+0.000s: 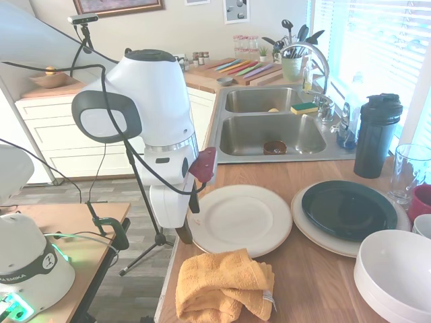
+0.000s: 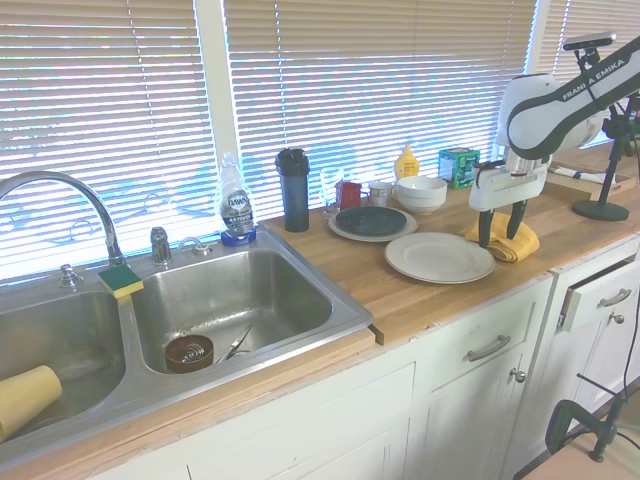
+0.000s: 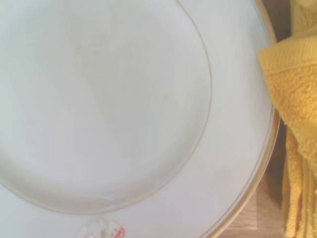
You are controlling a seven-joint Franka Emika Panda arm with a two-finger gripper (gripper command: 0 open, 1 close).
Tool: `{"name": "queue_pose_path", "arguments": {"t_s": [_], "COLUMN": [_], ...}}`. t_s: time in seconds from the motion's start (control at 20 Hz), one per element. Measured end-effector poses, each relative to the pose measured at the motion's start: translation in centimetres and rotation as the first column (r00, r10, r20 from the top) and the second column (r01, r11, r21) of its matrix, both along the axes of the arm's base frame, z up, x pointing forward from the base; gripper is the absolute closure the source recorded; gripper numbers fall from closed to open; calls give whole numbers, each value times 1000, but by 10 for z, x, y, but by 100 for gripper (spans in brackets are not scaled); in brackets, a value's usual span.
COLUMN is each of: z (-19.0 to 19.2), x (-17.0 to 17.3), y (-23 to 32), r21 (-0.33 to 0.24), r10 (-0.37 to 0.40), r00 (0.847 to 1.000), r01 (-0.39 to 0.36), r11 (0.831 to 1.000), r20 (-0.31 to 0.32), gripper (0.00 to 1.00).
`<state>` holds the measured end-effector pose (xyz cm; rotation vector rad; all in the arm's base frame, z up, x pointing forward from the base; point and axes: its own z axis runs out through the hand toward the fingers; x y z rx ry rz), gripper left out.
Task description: Wipe the white plate in clockwise motion
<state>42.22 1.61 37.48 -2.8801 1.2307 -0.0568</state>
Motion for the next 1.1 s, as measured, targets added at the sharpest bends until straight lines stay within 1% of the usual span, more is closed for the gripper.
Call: {"name": "queue_pose_path", "arguments": {"t_s": [0.15,0.4,0.6,0.7,0.85,0.95,1.1], "z": [1,18,24,24,21,18,9], "x": [3,22,29,29,28,25,19], "y": [0,0,-9,-13,-20,-25,-28], "r21": [-8,-73,-118,-133,-169,-190,-205], "r10": [-16,-33,-50,-54,-58,-59,-57], "r00": [1000,997,995,994,995,996,998], "r01": [16,38,60,66,71,72,64], "r11": [1000,997,991,989,983,979,977], "r20": [11,69,90,90,82,69,37], "gripper": [0,0,0,0,0,0,0]}}
